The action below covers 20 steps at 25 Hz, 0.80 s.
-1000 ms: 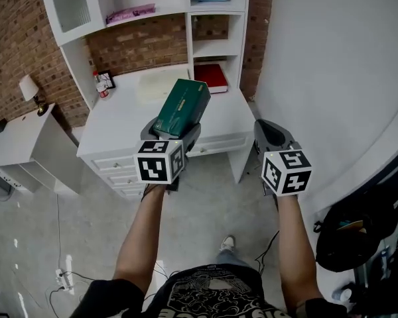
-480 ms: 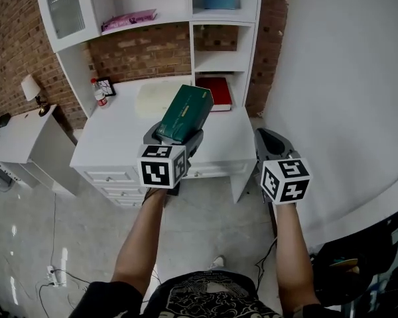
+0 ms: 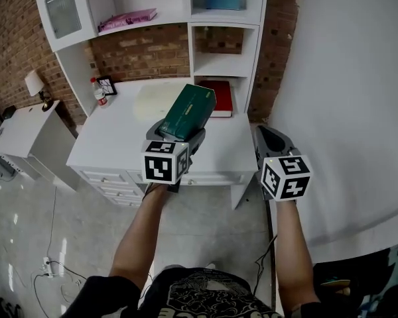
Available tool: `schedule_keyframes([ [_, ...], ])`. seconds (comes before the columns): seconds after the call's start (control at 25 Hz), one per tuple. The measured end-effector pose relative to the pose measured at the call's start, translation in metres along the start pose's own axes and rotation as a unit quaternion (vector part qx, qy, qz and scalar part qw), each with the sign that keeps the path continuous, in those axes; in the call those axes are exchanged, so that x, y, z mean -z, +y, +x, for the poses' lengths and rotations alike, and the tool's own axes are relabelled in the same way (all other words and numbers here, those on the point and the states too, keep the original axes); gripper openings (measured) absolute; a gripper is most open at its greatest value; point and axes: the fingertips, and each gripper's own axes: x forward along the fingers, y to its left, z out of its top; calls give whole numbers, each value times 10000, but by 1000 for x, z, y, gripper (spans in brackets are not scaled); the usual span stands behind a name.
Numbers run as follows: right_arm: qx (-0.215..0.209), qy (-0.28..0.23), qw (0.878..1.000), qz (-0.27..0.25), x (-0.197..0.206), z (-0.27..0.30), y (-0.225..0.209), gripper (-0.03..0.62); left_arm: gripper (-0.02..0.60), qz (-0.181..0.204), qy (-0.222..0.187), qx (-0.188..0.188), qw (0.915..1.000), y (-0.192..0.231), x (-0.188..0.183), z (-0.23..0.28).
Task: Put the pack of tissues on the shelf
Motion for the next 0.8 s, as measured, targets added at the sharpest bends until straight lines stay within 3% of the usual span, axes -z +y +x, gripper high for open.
schedule_keyframes([
  [0.8, 8, -77, 9999, -141, -6, 69, -49, 3, 459, 90, -89, 128, 9998, 10, -17, 92],
])
